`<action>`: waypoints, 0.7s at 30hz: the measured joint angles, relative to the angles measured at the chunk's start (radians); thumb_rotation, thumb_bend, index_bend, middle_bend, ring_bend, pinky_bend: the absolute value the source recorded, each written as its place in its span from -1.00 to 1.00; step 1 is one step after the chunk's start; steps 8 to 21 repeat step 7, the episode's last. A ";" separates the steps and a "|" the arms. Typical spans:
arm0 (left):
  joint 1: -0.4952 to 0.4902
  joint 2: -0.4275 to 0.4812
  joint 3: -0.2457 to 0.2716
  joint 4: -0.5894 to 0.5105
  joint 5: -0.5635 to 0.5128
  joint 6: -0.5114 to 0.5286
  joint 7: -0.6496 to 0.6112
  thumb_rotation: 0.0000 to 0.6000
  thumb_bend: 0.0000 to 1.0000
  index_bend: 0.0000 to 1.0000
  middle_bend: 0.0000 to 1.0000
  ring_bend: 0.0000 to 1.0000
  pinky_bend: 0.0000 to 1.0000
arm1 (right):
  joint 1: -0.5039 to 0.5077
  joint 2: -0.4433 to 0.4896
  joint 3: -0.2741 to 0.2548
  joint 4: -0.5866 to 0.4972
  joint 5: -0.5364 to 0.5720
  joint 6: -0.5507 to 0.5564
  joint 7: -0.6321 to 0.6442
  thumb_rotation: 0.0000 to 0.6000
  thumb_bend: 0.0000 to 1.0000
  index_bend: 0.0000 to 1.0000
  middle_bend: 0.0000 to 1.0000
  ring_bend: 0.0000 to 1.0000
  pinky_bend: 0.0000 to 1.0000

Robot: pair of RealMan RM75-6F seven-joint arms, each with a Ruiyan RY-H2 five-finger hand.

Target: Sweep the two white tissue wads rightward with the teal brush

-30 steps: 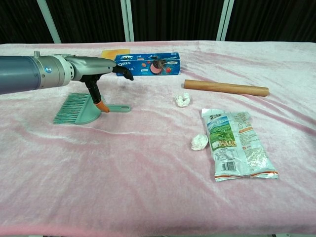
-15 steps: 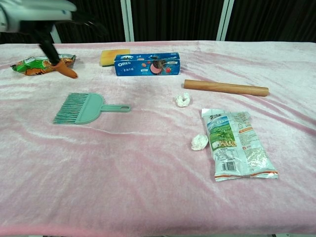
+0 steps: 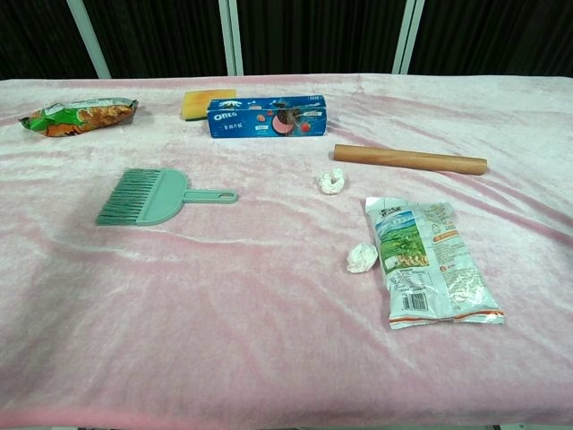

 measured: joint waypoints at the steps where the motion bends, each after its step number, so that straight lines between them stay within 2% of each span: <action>1: 0.036 -0.016 0.011 0.044 0.027 0.045 -0.046 1.00 -0.72 -0.68 -0.75 -1.00 -1.00 | -0.001 0.000 0.001 -0.001 0.004 0.000 0.002 1.00 -0.62 -0.64 -0.92 -0.82 -0.72; 4: 0.119 -0.055 0.037 0.155 0.077 0.119 -0.124 1.00 -0.71 -0.68 -0.74 -1.00 -1.00 | -0.002 0.002 0.002 -0.004 0.007 -0.002 0.002 1.00 -0.62 -0.64 -0.92 -0.82 -0.72; 7: 0.175 -0.073 0.047 0.208 0.092 0.131 -0.160 1.00 -0.71 -0.68 -0.75 -1.00 -1.00 | 0.000 0.004 -0.001 -0.004 0.003 -0.007 -0.001 1.00 -0.62 -0.64 -0.92 -0.82 -0.72; 21: 0.175 -0.073 0.047 0.208 0.092 0.131 -0.160 1.00 -0.71 -0.68 -0.75 -1.00 -1.00 | 0.000 0.004 -0.001 -0.004 0.003 -0.007 -0.001 1.00 -0.62 -0.64 -0.92 -0.82 -0.72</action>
